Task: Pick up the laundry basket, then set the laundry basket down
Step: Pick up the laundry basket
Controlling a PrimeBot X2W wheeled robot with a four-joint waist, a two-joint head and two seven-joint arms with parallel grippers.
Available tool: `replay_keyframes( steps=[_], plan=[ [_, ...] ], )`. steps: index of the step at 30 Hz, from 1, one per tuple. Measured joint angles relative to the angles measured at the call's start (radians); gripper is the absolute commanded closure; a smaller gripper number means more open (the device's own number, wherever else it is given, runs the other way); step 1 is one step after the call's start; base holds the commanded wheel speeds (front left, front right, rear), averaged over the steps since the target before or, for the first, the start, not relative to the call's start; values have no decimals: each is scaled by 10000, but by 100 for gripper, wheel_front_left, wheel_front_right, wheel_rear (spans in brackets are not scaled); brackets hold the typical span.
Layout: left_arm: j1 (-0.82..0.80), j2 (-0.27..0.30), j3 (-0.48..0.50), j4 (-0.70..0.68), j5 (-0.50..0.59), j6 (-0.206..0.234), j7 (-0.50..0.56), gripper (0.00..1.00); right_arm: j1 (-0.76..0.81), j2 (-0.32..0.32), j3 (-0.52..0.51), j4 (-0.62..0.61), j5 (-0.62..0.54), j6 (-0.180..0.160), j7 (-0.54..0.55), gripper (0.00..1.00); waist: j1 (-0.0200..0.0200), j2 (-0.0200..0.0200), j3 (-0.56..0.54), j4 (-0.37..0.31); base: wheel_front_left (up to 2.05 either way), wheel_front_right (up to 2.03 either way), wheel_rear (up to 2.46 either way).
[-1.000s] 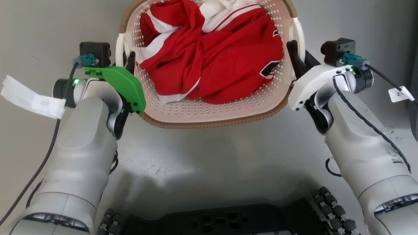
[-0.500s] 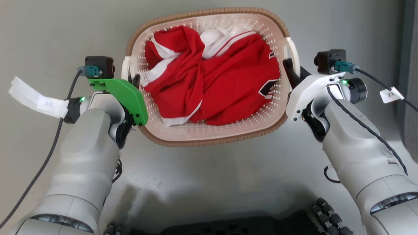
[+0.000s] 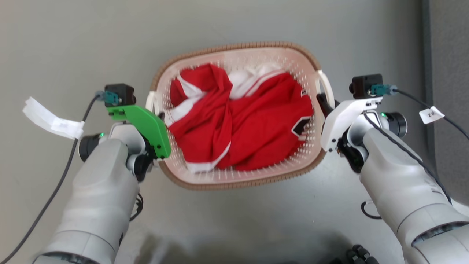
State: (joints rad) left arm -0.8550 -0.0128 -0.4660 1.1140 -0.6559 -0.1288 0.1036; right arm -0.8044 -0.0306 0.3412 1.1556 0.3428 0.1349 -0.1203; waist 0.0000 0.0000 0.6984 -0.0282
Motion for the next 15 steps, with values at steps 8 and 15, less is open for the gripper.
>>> replay_keyframes(
  steps=[8, 15],
  plan=[
    [505, 4, -201, 4, -738, 0, 723, 100, 349, 31, 242, 224, 449, 0, 466, 100, 0, 0, -972, -42, 0, 0, 0],
    [874, 4, -236, 59, -1214, 0, 1206, 100, 785, 61, 351, 351, 974, 2, 790, 100, 0, 0, -1847, -84, 0, 0, 0]
  ],
)
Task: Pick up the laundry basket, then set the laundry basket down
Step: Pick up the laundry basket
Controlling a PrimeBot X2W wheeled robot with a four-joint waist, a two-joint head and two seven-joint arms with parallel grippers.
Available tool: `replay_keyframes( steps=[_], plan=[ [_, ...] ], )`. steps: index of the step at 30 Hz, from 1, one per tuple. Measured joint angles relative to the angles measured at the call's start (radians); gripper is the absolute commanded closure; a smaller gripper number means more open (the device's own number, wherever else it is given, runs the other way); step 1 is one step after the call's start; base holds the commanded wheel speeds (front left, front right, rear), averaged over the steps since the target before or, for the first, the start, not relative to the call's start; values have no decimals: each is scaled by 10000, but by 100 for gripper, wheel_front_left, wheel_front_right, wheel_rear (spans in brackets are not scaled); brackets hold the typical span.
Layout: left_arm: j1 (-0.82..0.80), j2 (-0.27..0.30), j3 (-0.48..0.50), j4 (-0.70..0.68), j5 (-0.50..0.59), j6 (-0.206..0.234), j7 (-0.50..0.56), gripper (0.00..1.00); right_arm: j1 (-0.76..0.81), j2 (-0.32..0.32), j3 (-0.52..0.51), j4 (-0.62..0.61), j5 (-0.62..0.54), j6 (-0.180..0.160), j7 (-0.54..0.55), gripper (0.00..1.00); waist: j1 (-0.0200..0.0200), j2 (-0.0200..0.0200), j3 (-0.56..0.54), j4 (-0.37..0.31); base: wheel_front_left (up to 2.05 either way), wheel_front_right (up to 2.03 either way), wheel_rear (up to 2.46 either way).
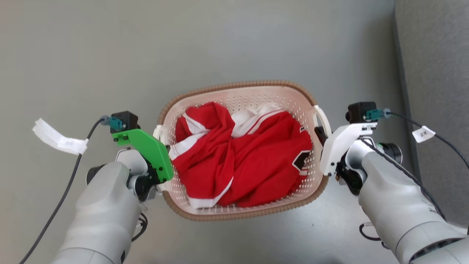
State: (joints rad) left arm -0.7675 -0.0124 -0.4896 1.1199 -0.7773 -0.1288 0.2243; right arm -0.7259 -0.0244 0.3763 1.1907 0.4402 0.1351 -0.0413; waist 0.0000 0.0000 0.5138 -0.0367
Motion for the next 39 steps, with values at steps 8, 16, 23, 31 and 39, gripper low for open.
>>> replay_keyframes(
  steps=[8, 16, 23, 31, 39],
  plan=[
    [338, 6, 6, 117, -284, 0, 431, 100, 543, 12, 282, -82, 702, 15, 589, 100, 0, 0, -957, -51, 0, 0, 0],
    [585, 44, -69, 276, -660, 0, 897, 100, 838, -21, 667, -215, 1220, 12, 1231, 100, 0, 0, -1875, -44, 0, 0, 0],
    [740, 75, -169, 326, -786, 2, 1143, 100, 1012, -44, 897, -291, 1494, -2, 1661, 100, -1, 0, -2470, 4, 0, 0, 0],
    [878, 109, -270, 343, -869, 2, 1381, 100, 1178, -69, 1083, -326, 1793, -4, 1969, 100, 0, 0, -3008, 72, 0, 0, 0],
    [1117, 155, -320, 380, -1101, 2, 1592, 100, 1258, -65, 1214, -313, 1975, -4, 2305, 100, -1, 0, -3518, 125, 0, 0, 0]
  ],
)
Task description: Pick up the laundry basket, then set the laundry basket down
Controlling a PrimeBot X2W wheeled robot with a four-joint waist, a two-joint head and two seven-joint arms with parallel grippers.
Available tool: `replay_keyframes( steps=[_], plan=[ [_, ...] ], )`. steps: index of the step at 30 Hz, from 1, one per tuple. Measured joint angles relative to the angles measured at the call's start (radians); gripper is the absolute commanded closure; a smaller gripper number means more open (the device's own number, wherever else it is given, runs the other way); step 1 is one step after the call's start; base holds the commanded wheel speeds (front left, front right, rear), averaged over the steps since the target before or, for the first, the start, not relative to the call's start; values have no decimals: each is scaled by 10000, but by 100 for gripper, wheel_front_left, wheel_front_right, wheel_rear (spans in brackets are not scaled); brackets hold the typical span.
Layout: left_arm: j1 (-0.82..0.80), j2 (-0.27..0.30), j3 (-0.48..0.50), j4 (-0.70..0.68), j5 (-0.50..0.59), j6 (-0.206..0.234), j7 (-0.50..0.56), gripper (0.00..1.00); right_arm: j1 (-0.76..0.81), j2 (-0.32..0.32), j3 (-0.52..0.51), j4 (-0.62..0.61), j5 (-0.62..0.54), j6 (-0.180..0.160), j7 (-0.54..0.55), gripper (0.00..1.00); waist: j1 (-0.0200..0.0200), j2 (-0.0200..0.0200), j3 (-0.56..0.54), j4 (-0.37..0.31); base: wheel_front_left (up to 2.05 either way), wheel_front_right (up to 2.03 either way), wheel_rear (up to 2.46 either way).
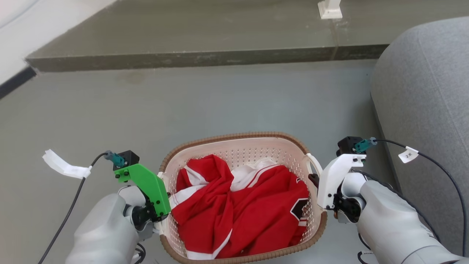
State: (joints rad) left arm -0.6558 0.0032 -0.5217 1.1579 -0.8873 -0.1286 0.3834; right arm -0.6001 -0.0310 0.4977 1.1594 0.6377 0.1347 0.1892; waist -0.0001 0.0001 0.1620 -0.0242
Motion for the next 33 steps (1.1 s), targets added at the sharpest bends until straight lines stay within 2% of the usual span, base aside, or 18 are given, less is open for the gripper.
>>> replay_keyframes(
  steps=[33],
  plan=[
    [72, 128, -299, 23, -245, 0, 307, 100, 101, 12, 464, 61, 435, 0, 244, 100, 0, 0, -443, -4, 0, 0, 0]
  ],
)
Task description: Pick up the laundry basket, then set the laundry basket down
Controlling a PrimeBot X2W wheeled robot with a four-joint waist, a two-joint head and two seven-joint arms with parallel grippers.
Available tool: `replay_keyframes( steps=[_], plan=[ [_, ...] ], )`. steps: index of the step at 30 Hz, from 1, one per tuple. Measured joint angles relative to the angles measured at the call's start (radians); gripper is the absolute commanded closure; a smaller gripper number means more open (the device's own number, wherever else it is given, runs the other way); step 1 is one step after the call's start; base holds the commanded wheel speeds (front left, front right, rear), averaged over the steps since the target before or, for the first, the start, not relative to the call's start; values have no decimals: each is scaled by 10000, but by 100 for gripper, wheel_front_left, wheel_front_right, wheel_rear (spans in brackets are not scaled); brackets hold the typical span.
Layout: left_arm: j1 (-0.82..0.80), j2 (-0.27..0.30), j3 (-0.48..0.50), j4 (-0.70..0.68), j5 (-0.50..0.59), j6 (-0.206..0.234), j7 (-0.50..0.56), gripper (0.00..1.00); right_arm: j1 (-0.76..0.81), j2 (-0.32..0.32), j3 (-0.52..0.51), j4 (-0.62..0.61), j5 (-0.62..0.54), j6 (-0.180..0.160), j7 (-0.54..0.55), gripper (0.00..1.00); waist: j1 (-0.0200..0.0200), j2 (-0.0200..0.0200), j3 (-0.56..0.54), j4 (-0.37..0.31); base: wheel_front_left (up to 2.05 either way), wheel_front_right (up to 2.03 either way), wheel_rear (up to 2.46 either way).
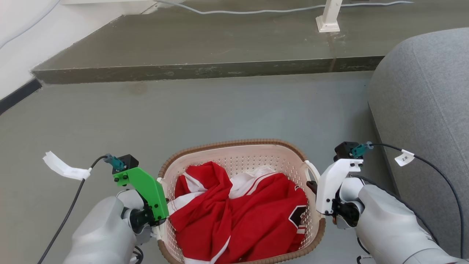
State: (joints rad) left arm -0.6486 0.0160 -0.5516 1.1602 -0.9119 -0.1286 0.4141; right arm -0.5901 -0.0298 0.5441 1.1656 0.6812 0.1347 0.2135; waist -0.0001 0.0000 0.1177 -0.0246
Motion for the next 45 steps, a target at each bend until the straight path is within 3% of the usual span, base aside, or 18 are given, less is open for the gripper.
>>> replay_keyframes(
  steps=[29, 37, 45],
  plan=[
    [-12, 4, -98, 247, -29, -2, -539, 100, -2, 29, 171, -10, 410, 0, -107, 100, 0, 0, 56, -20, 0, 0, 0],
    [-370, -6, -372, 188, 303, 13, -1214, 100, -215, -42, 240, -153, 364, 0, -654, 100, 0, 0, 674, 8, 0, 0, 0],
    [-900, -25, -416, 21, 667, 297, -2194, 100, -696, -178, 322, -380, 105, 2, -1488, 100, 1, 0, 1624, 27, 0, 0, 0]
  ],
)
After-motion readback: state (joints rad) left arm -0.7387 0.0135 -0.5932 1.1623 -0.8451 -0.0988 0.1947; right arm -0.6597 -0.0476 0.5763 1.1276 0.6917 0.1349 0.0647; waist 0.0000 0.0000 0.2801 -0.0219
